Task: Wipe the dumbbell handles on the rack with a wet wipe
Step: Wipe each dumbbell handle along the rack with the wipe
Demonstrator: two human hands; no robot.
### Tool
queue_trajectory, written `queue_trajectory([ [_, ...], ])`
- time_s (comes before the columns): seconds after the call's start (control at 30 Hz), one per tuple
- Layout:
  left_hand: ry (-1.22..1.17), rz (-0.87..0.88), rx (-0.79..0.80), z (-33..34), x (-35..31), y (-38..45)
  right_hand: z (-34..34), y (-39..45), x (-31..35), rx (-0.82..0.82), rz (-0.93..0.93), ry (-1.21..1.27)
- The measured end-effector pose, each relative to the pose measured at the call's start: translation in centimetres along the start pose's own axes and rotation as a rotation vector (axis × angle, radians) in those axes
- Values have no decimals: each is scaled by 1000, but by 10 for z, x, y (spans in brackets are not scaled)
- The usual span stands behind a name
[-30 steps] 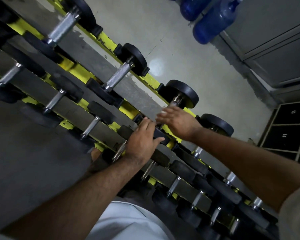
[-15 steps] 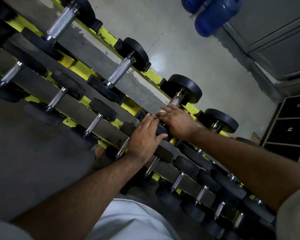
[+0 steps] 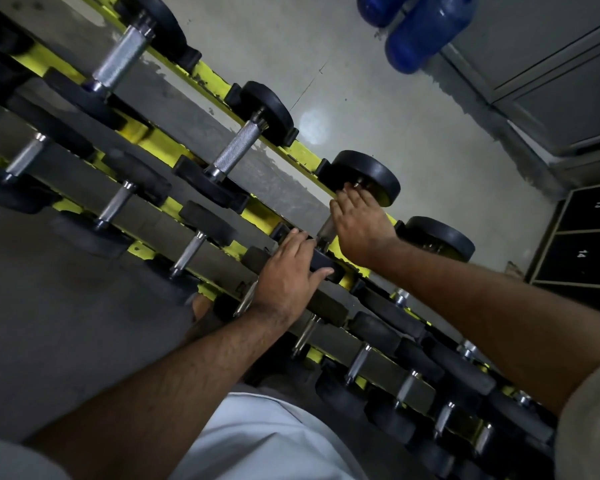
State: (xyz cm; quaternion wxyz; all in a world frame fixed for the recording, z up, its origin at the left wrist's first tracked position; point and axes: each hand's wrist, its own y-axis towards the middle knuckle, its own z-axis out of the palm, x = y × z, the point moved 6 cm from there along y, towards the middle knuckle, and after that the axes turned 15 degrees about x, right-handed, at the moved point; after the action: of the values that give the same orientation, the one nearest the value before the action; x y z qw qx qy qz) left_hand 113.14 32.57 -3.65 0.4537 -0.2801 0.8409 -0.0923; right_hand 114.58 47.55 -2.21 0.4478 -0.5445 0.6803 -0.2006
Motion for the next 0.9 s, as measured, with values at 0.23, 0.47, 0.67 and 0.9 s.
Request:
queue_trajectory([
  [0.23,16,-6,1,-1,-1,1,-1,5,11,-2,-37,14],
  [0.47,29,-4,-3,-1,-1,1,-1,-2,1,-136,-145,265],
  [0.67,60,-7,-9,-1,-1,0,9,-9,-14,-213,-241,412],
  [0.9,57,-2,-7,-3,-2,1,21,-11,-6,-291,-382,400],
])
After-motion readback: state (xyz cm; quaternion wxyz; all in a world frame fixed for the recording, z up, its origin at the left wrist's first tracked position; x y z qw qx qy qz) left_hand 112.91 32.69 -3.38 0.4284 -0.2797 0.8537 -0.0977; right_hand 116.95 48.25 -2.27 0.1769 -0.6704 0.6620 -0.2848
